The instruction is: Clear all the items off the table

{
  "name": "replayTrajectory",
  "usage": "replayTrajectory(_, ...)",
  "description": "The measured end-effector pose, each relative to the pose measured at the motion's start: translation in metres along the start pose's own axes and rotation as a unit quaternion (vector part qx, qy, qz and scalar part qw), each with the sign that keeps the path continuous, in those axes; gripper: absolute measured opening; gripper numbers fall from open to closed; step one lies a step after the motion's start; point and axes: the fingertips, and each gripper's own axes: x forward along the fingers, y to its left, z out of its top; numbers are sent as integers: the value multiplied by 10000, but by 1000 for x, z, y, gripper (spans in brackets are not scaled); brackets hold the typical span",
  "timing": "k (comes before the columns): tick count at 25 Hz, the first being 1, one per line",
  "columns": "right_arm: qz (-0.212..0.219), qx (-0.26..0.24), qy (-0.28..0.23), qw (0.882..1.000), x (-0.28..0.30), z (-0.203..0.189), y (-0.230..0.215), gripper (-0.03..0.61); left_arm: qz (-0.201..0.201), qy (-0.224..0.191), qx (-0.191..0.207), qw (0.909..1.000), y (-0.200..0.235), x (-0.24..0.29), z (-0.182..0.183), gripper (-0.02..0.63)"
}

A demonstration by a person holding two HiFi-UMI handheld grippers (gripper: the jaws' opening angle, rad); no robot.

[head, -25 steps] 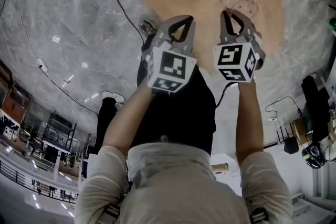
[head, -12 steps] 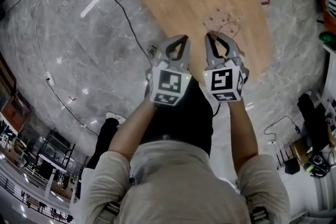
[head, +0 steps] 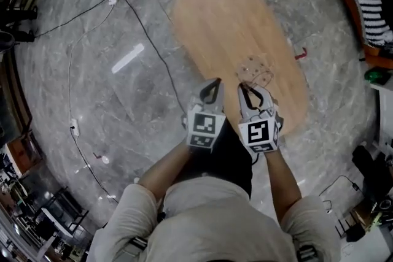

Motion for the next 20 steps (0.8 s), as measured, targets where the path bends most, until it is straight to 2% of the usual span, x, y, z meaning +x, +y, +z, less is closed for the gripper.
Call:
replayTrajectory(6, -315, -71, -697, 9970, -47, 55, 10, 34, 17, -605, 354, 9975, -8, -64, 42, 20)
replayTrajectory(9, -492, 5, -939, 9944, -73, 79, 12, 34, 104, -987, 312, 9946, -12, -85, 63, 20)
replayTrajectory(13, -675, 257, -1260, 9894, -106, 104, 21, 34, 28, -1271, 86, 9919, -21, -111, 84, 20)
replayTrajectory(17, -860, 175, -1475, 9852, -130, 123, 32, 34, -24, -1621, 122, 9867, -18, -139, 104, 20)
replayTrajectory(20, -992, 154, -1650, 9812, -145, 135, 34, 34, -70, -1711, 108, 9852, -20, -155, 115, 20)
